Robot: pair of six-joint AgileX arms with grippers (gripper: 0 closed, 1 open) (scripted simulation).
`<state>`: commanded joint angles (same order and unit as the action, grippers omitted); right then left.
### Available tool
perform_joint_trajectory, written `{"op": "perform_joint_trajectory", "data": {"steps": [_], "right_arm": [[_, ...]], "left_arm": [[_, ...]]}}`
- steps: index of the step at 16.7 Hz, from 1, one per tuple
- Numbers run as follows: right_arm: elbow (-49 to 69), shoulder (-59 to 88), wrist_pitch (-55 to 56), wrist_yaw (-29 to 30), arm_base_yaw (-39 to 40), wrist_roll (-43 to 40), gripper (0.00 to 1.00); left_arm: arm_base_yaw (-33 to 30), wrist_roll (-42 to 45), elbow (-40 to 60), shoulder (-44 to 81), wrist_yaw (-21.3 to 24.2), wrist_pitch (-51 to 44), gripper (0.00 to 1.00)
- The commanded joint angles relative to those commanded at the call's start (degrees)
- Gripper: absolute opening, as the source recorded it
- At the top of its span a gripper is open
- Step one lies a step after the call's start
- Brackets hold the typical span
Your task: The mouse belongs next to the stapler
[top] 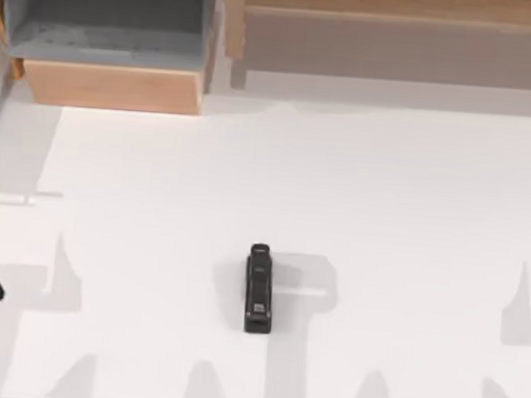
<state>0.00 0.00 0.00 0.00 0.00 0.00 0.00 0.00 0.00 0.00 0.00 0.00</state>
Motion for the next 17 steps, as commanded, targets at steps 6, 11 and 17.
{"op": "perform_joint_trajectory", "data": {"steps": [6, 11, 17], "right_arm": [[0.0, 0.0, 0.0, 0.0, 0.0, 0.0, 1.0], [0.0, 0.0, 0.0, 0.0, 0.0, 0.0, 1.0], [0.0, 0.0, 0.0, 0.0, 0.0, 0.0, 1.0]], "left_arm": [[0.6, 1.01, 5.35, 5.54, 0.24, -3.48, 1.0], [2.77, 4.4, 25.1, 25.86, 0.95, -14.55, 1.0], [7.41, 10.12, 61.12, 64.13, 1.62, -33.19, 1.0]]}}
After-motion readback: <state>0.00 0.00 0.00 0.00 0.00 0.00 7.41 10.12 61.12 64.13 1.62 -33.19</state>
